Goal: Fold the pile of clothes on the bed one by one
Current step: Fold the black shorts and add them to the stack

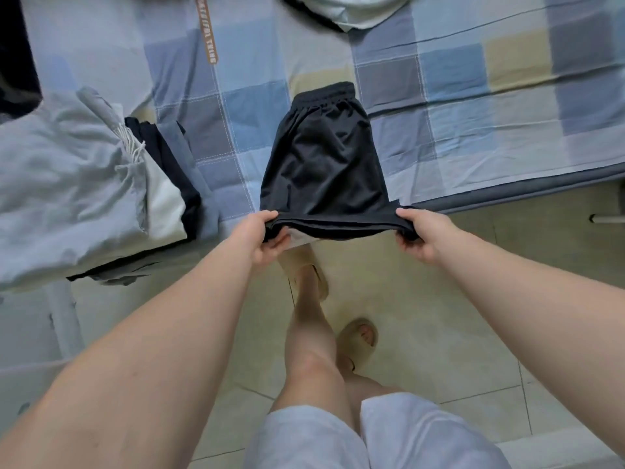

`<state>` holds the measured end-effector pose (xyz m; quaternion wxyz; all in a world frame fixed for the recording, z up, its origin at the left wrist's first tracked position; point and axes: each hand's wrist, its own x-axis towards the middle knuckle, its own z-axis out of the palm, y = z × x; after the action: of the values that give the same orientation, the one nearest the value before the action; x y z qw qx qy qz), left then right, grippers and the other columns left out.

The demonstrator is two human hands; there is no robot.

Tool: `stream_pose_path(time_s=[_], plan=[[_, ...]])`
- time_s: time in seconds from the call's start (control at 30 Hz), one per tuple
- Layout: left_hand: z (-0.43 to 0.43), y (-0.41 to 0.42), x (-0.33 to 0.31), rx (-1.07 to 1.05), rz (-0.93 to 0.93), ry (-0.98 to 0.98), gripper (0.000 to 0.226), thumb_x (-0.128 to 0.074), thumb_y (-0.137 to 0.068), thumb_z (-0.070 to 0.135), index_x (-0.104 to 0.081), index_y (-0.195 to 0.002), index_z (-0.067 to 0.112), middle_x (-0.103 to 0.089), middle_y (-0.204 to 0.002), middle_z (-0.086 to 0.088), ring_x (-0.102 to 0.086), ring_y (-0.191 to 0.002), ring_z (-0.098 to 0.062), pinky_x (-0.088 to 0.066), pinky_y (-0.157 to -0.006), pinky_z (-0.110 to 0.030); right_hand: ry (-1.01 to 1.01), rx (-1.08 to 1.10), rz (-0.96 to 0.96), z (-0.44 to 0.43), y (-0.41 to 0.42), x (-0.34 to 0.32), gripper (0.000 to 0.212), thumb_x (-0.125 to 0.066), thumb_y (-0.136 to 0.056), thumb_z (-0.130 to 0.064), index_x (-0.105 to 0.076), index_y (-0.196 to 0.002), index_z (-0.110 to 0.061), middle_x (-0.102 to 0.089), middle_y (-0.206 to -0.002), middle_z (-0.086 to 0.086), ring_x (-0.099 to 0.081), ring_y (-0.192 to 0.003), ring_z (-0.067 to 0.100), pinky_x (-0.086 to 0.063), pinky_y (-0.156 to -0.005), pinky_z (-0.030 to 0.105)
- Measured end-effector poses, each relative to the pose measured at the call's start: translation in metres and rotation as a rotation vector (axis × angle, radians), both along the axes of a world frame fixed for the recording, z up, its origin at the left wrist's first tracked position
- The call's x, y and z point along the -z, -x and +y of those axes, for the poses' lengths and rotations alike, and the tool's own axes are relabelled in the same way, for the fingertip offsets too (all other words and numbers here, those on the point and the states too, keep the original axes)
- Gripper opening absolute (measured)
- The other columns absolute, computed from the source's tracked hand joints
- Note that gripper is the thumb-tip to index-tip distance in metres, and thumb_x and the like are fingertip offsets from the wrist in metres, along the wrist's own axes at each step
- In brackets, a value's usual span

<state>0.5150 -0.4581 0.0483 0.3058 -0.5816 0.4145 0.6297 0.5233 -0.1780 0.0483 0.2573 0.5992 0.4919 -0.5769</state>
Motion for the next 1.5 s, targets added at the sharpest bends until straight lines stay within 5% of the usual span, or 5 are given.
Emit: stream_pose_path(time_s=[0.3, 0.53, 0.77, 1.17, 1.5], plan=[[0.003, 0.165, 0.012, -0.033, 0.127, -0.052, 0.019, -0.054, -0.103, 0.025, -0.061, -0.12, 0.019, -0.075, -0.109, -0.001, -0.073, -0.092, -0.015, -0.054, -0.07, -0.032, 0.046, 0.161, 0.165, -0.009, 0.177, 0.011, 0.022, -0.056, -0.102, -0.021, -0.06, -0.124, -0.015, -0.071, -0.112, 0.001, -0.076, -0.077, 0.015, -0.058, -0.055, 0.028], [0.011, 0.171, 0.047, 0.432, 0.163, 0.333, 0.031, -0.062, -0.098, 0.032, -0.06, -0.124, 0.016, -0.067, -0.11, 0.002, -0.065, -0.1, -0.017, -0.053, -0.083, -0.031, -0.21, -0.261, 0.08, -0.014, 0.176, 0.043, 0.016, -0.063, -0.097, -0.024, -0.061, -0.112, -0.018, -0.065, -0.122, 0.001, -0.065, -0.11, 0.024, -0.057, -0.085, 0.038], [0.005, 0.145, 0.099, 0.657, 0.175, 0.648, 0.091, -0.078, -0.079, 0.051, -0.03, -0.15, 0.023, -0.041, -0.151, 0.001, -0.042, -0.136, -0.026, -0.04, -0.105, -0.043, -0.396, -0.609, 0.021, 0.008, 0.153, 0.096, 0.092, -0.074, -0.085, -0.05, -0.025, -0.155, -0.019, -0.035, -0.156, 0.005, -0.044, -0.137, 0.028, -0.038, -0.112, 0.044], [0.015, 0.142, 0.127, 0.576, 0.267, 0.291, 0.045, -0.086, -0.078, 0.032, -0.063, -0.116, 0.024, -0.067, -0.098, 0.015, -0.064, -0.088, -0.006, -0.046, -0.067, -0.02, 0.082, -0.468, 0.162, 0.024, 0.157, 0.132, 0.03, -0.079, -0.084, -0.011, -0.068, -0.11, -0.019, -0.077, -0.104, -0.003, -0.075, -0.089, 0.013, -0.056, -0.068, 0.022], [-0.008, 0.127, -0.029, 0.457, 0.196, 0.23, 0.055, -0.086, -0.077, 0.036, -0.065, -0.123, 0.016, -0.072, -0.112, -0.003, -0.07, -0.097, -0.025, -0.056, -0.088, -0.039, 0.076, -0.596, 0.214, 0.011, 0.169, -0.028, 0.024, -0.083, -0.08, -0.016, -0.071, -0.1, -0.016, -0.079, -0.089, -0.002, -0.076, -0.083, 0.018, -0.058, -0.064, 0.026]])
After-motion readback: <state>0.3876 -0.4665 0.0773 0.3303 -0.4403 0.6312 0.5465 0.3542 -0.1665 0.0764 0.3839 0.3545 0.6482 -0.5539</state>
